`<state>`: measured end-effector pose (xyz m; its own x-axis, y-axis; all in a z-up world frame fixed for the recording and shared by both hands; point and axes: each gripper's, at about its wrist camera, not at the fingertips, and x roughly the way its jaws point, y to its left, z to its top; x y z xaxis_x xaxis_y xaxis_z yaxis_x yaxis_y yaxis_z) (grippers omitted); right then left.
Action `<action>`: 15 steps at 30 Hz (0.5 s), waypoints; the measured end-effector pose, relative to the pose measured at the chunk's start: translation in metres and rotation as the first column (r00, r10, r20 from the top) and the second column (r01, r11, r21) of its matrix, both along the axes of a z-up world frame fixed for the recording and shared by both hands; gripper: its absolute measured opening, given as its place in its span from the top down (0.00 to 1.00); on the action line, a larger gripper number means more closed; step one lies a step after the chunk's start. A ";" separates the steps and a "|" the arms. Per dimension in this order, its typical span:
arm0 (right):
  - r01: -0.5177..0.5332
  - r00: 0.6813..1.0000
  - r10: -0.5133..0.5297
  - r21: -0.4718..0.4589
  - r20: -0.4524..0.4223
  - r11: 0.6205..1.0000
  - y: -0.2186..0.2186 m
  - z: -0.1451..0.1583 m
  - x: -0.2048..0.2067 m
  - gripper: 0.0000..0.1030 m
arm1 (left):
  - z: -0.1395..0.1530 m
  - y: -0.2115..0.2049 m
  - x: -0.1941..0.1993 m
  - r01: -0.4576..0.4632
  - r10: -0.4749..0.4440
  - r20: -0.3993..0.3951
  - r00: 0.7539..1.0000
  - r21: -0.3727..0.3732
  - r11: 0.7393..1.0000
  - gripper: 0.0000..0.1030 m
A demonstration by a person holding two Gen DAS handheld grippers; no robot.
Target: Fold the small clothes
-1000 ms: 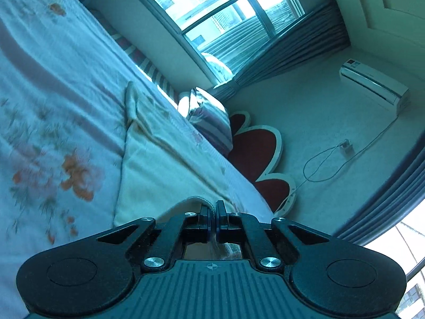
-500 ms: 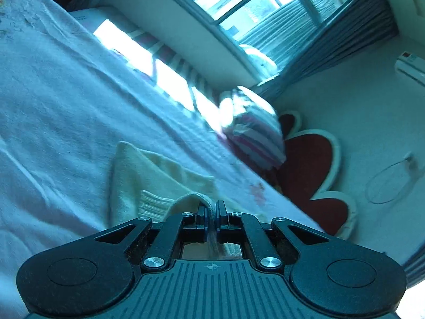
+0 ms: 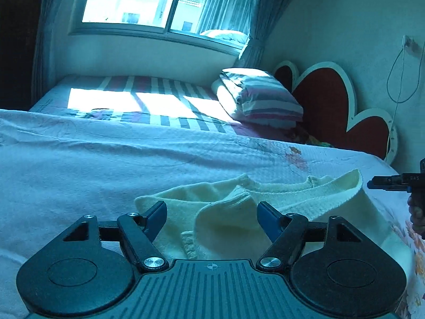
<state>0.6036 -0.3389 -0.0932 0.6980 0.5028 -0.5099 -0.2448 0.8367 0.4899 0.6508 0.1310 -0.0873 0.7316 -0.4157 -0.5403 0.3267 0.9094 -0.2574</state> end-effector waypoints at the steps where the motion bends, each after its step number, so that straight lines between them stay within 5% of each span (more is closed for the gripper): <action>1: -0.014 1.000 0.014 -0.015 0.002 1.000 0.003 0.000 0.002 0.61 | 0.000 -0.003 0.002 0.017 -0.017 -0.003 1.000 0.014 1.000 0.37; 5: -0.103 0.995 0.103 -0.087 -0.008 0.991 0.018 -0.003 0.031 0.61 | -0.006 -0.011 0.021 0.071 -0.069 -0.050 0.996 0.049 0.996 0.66; 7: -0.129 0.992 0.128 -0.096 -0.020 0.987 0.023 -0.007 0.042 0.73 | -0.010 -0.010 0.031 0.043 -0.039 -0.071 0.997 0.053 0.998 0.78; 9: -0.102 0.994 0.097 -0.131 -0.044 0.986 0.026 -0.010 0.051 0.85 | -0.013 -0.002 0.035 -0.021 0.020 -0.064 0.998 -0.022 1.000 0.78; 11: -0.070 0.996 0.063 -0.112 -0.060 0.991 0.021 -0.015 0.056 0.85 | -0.011 0.007 0.032 -0.043 0.039 -0.051 0.998 -0.073 0.996 0.76; 13: -0.071 0.996 0.068 -0.041 -0.064 0.997 0.012 -0.016 0.054 0.70 | -0.011 0.013 0.027 -0.036 0.033 -0.037 0.999 -0.076 0.996 0.56; 15: -0.078 0.995 0.077 -0.005 -0.067 0.997 0.006 -0.015 0.053 0.67 | -0.010 0.018 0.022 -0.024 0.022 -0.027 0.999 -0.082 0.996 0.50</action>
<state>0.6567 -0.3326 -0.1082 0.6216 0.5498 -0.5579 -0.2762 0.8204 0.5007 0.6728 0.1491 -0.0975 0.7275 -0.4431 -0.5238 0.2983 0.8918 -0.3401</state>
